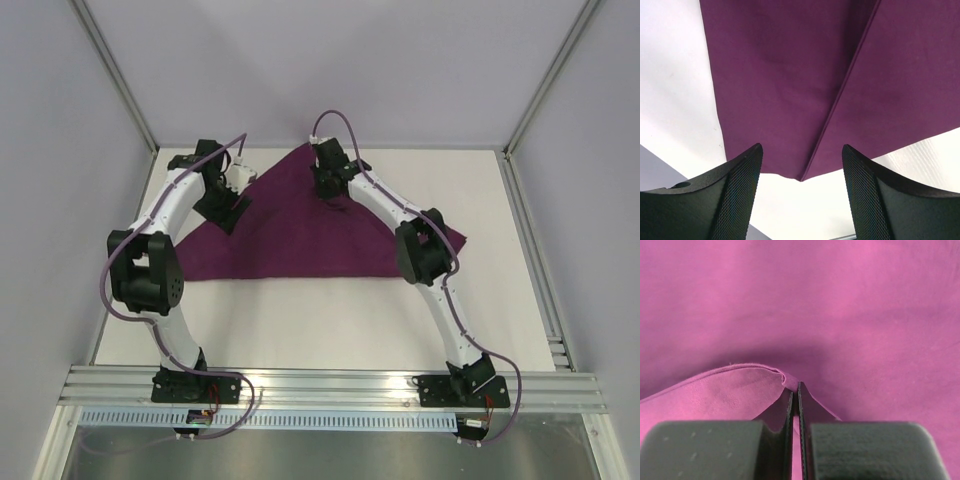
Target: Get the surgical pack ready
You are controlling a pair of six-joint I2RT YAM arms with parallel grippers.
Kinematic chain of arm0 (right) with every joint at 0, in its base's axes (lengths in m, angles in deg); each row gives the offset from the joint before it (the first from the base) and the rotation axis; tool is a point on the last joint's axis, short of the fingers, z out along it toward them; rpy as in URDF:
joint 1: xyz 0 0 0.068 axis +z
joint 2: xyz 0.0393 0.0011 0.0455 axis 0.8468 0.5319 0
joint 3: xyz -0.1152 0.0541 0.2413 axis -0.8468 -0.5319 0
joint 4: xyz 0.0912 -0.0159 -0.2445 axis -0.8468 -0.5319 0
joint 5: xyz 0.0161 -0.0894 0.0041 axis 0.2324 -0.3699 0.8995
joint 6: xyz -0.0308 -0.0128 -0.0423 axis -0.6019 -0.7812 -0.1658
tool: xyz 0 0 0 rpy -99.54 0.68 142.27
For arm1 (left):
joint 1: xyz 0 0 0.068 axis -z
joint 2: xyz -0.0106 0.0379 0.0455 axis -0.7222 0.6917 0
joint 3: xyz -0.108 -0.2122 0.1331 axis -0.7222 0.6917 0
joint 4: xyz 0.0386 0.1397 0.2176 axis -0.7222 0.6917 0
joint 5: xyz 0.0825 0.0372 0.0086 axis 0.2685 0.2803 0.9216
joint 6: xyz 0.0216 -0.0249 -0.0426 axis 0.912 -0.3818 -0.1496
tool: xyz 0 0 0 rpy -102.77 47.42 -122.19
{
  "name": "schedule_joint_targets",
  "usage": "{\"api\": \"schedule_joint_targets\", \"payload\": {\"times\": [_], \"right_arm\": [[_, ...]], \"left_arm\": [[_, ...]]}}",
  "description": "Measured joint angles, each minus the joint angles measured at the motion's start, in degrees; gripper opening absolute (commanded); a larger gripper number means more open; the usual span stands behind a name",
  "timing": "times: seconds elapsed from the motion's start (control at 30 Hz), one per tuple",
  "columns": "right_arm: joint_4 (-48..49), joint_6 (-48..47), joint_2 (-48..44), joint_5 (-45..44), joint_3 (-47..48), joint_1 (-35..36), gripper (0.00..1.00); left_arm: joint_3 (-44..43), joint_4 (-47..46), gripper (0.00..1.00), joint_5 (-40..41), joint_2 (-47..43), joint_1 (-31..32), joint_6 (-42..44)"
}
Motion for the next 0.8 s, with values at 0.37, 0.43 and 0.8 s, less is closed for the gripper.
{"api": "schedule_joint_targets", "payload": {"times": [0.37, 0.43, 0.8], "right_arm": [[-0.3, 5.6, 4.2, 1.1, 3.1, -3.6, 0.71], [-0.5, 5.8, 3.2, 1.2, 3.3, -4.3, 0.72], [4.2, 9.6, -40.8, 1.2, -44.1, -6.8, 0.0]], "left_arm": [[0.0, -0.5, 0.73, 0.2, 1.0, 0.0, -1.5], [0.0, -0.5, 0.73, 0.1, 1.0, 0.2, -1.8], [9.5, -2.3, 0.67, -2.6, -1.4, 6.0, -3.1]]}}
